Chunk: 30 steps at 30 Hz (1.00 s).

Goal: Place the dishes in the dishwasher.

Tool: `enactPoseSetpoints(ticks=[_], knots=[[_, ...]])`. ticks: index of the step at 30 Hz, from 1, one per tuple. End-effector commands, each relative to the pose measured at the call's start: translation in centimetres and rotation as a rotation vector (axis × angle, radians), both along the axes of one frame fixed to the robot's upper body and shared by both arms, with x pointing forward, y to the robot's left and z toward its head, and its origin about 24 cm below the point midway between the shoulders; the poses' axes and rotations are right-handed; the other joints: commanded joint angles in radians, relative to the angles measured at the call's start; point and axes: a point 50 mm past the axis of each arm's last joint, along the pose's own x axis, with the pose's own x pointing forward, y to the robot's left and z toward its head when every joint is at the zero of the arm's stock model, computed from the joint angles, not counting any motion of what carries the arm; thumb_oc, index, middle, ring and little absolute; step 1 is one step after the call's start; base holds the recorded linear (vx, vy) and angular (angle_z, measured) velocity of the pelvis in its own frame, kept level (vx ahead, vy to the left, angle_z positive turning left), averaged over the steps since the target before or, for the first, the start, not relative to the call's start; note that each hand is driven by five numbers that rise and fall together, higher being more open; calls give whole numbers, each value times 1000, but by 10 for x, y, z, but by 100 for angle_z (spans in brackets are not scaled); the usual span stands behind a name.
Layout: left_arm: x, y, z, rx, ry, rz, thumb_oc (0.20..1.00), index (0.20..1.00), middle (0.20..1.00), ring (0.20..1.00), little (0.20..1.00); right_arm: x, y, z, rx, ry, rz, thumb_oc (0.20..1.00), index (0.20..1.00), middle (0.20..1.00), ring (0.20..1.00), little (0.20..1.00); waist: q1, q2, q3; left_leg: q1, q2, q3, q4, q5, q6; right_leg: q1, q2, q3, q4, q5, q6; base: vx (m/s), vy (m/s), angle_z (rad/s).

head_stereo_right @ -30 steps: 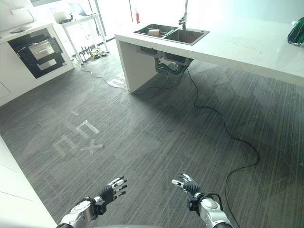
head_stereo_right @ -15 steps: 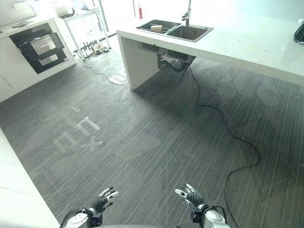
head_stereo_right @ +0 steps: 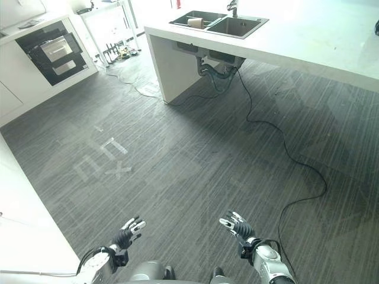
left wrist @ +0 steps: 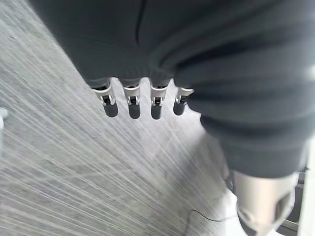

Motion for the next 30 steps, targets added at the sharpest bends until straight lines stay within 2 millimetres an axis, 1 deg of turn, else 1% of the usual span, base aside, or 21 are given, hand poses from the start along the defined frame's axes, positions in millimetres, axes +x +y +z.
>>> enactPoseSetpoints(ticks=[1,2,3,6,8,10,12,13,14,15,16,18,19,20,23,24,25,26,27,29,30], knots=[[13,1,13,-35,-67,-8,1000,1000,1000,1000,1000,1,-2,2,-31,6,5,1000,1000,1000,1000,1000,29,25,-19,-10,52,32,-180,48,-18,48,-7,16,84,-63,117,283,174,4],[12,0,13,-34,-66,-14,1000,1000,1000,1000,1000,0,-3,1,-32,11,2,1000,1000,1000,1000,1000,32,28,-20,-16,58,32,-202,68,-23,53,-5,14,81,-64,118,421,251,8],[9,-1,12,-31,-64,-31,1000,1000,1000,1000,1000,-3,-4,0,-32,22,4,1000,1000,1000,1000,1000,42,32,-21,-31,77,39,-248,112,-34,65,-2,7,77,-68,119,256,145,7],[6,0,12,-41,-65,-34,1000,1000,1000,1000,1000,-8,-5,-3,-36,35,19,1000,1000,1000,1000,1000,51,38,-16,-52,106,62,-272,147,-41,76,-6,-12,95,-83,118,347,227,-3],[3,6,13,-52,-65,-22,1000,1000,1000,1000,1000,-15,-6,-8,-56,82,35,1000,1000,1000,1000,1000,57,39,-20,-42,110,99,-251,116,-22,87,-22,-41,158,-138,119,395,337,3],[2,8,12,-52,-60,-22,1000,1000,1000,1000,1000,-16,-6,-11,-56,107,23,1000,1000,1000,1000,1000,66,34,-26,-40,97,97,-234,90,-4,92,-30,-42,194,-169,121,296,242,-30],[1,10,12,-41,-57,-40,1000,1000,1000,1000,1000,-17,-7,-12,-54,120,6,1000,1000,1000,1000,1000,82,20,-35,-60,66,81,-179,42,22,116,-37,-34,227,-210,125,333,214,-30],[3,13,14,-28,-58,-62,1000,1000,1000,1000,1000,-18,-8,-13,-48,120,-5,1000,1000,1000,1000,1000,97,-1,-45,-73,33,78,-138,8,53,136,-48,-29,272,-211,136,347,242,4],[5,14,14,-25,-58,-71,1000,1000,1000,1000,1000,-18,-8,-13,-45,120,-10,1000,1000,1000,1000,1000,98,-8,-50,-68,15,80,-137,-4,70,136,-55,-24,317,-190,148,399,385,16],[8,15,17,-16,-60,-102,1000,1000,1000,1000,1000,-18,-8,-13,-38,115,-27,1000,1000,1000,1000,1000,95,-20,-62,-47,-34,72,-145,-24,111,108,-74,3,462,-118,185,261,330,12],[10,15,17,-13,-62,-115,1000,1000,1000,1000,1000,-19,-6,-13,-33,113,-35,1000,1000,1000,1000,1000,90,-20,-65,-37,-53,63,-147,-34,129,84,-74,18,550,-84,201,317,381,12],[11,17,20,15,-74,-168,1000,1000,1000,1000,1000,-18,0,-12,-13,90,-67,1000,1000,1000,1000,1000,70,-25,-73,-12,-95,56,-147,-76,175,-4,-42,81,750,50,247,285,283,41],[12,18,21,41,-77,-184,1000,1000,1000,1000,1000,-19,1,-12,-6,88,-75,1000,1000,1000,1000,1000,63,-25,-74,6,-104,60,-155,-87,185,-36,-50,91,810,79,247,245,214,58],[14,19,22,60,-86,-185,1000,1000,1000,1000,1000,-20,2,-12,3,86,-77,1000,1000,1000,1000,1000,53,-20,-75,24,-108,64,-164,-99,192,-68,-52,87,823,78,239,216,150,33],[22,20,30,43,-125,-153,1000,1000,1000,1000,1000,-13,7,-8,18,44,-33,1000,1000,1000,1000,1000,21,-18,-57,73,-113,63,-184,-113,184,-150,-3,66,710,30,221,248,63,-4],[27,22,33,53,-136,-158,1000,1000,1000,1000,1000,-10,6,-5,10,24,-15,1000,1000,1000,1000,1000,2,-12,-47,99,-112,48,-188,-119,160,-183,11,40,560,2,198,279,-18,-23],[29,23,35,58,-136,-161,1000,1000,1000,1000,1000,-9,4,-3,8,19,-18,1000,1000,1000,1000,1000,-9,-15,-38,124,-117,38,-194,-127,147,-195,-4,23,457,-1,191,417,-41,-30],[30,24,35,65,-133,-166,1000,1000,1000,1000,1000,-8,1,-1,8,18,-24,1000,1000,1000,1000,1000,-25,-14,-33,160,-114,33,-214,-134,131,-226,-35,-4,330,32,192,340,-44,-27],[30,23,35,67,-133,-167,1000,1000,1000,1000,1000,-8,1,-1,8,18,-22,1000,1000,1000,1000,1000,-32,-13,-29,178,-113,31,-226,-141,128,-246,-51,-9,297,51,197,438,-59,-27],[29,21,34,61,-129,-163,1000,1000,1000,1000,1000,-8,2,0,11,20,-11,1000,1000,1000,1000,1000,-68,-11,-4,265,-116,15,-271,-201,127,-353,-125,12,196,185,238,535,-69,-13],[28,20,33,59,-125,-166,1000,1000,1000,1000,1000,-10,3,-1,9,22,-9,1000,1000,1000,1000,1000,-73,-7,0,280,-112,11,-271,-218,130,-375,-134,16,195,192,240,519,-73,2]])
